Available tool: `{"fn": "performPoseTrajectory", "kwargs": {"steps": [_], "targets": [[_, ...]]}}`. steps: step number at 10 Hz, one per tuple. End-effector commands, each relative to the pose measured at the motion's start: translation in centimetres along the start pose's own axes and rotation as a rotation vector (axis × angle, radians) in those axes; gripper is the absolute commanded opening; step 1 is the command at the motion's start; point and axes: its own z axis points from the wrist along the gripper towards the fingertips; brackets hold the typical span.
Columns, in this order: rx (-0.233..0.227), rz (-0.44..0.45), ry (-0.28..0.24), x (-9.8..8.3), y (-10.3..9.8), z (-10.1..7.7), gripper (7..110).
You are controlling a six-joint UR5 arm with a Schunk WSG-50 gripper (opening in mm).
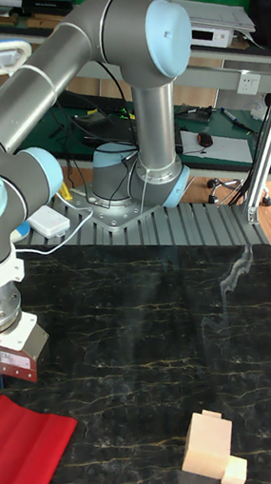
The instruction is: Wave the flag
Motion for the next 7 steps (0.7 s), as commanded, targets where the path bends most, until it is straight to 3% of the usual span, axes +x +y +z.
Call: {"fn": "performPoseTrajectory", "kwargs": {"steps": [1, 3, 5, 6, 7], "targets": [[-0.016, -0.028, -0.01, -0.2, 0.2, -0.2, 7], [0.01, -0.006, 0.038, 1.0, -0.5, -0.3, 7], [0.006, 0.008, 0.038, 1.0, -0.4, -0.3, 7], [0.004, 0.023, 0.042, 1.1, -0.3, -0.3, 22], [-0.021, 0.012, 0.056, 1.5, 0.2, -0.3, 22]]}}
